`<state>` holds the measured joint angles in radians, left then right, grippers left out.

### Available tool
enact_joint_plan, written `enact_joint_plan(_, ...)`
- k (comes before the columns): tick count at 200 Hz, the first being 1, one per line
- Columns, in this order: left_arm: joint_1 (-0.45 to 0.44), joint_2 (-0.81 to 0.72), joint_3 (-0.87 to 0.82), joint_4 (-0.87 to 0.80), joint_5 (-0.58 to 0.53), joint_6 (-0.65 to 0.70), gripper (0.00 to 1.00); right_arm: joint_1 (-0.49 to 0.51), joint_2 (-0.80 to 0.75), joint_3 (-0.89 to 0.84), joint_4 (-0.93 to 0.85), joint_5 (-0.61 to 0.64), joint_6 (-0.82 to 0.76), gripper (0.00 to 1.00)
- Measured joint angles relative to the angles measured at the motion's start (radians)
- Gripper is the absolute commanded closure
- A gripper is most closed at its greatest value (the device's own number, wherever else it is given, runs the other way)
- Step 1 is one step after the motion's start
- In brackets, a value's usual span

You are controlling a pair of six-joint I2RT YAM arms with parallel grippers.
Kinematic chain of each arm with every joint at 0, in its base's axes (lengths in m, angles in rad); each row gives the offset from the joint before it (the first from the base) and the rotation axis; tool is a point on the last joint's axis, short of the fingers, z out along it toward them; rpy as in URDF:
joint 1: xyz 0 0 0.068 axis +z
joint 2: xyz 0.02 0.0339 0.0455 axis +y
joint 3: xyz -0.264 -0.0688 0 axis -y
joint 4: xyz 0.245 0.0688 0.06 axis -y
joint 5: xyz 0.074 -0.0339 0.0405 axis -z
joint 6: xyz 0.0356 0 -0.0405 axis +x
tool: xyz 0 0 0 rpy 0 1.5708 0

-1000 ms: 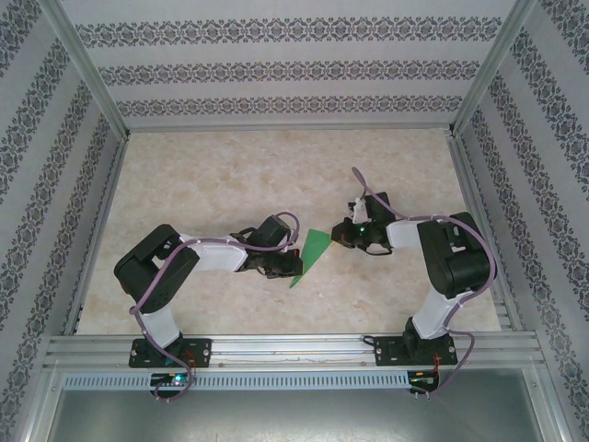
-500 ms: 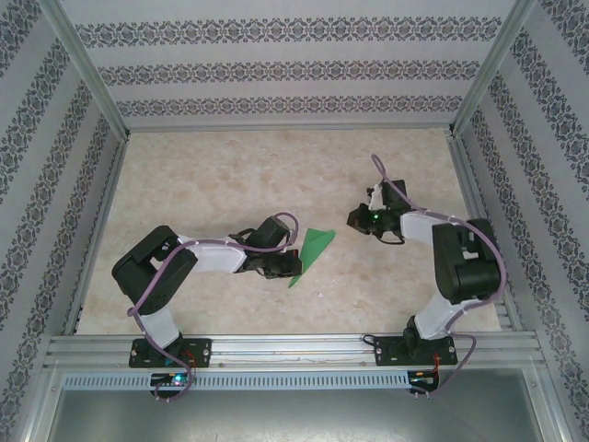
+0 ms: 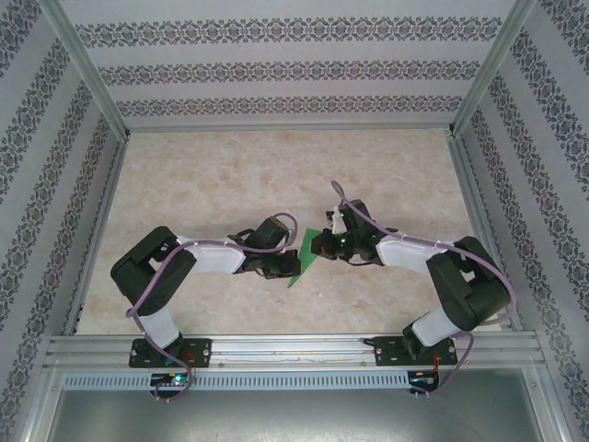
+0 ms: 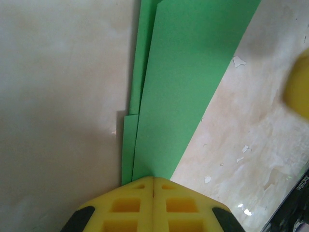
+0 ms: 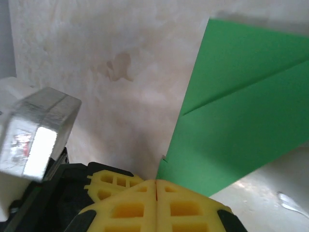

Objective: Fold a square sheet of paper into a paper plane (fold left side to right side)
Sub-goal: Fold the wing for the fifth time at the center of the table.

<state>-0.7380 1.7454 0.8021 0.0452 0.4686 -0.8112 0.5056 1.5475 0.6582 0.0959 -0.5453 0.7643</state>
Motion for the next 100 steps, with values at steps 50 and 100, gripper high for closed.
enact_joint_plan(50,0.000,0.000,0.000,0.001,0.002,0.000,1.00,0.016,0.121,0.000,0.058,0.017,0.031,1.00)
enact_joint_plan(100,0.000,-0.012,0.002,-0.012,0.001,0.000,0.94,0.016,0.139,0.000,0.059,0.029,0.034,1.00)
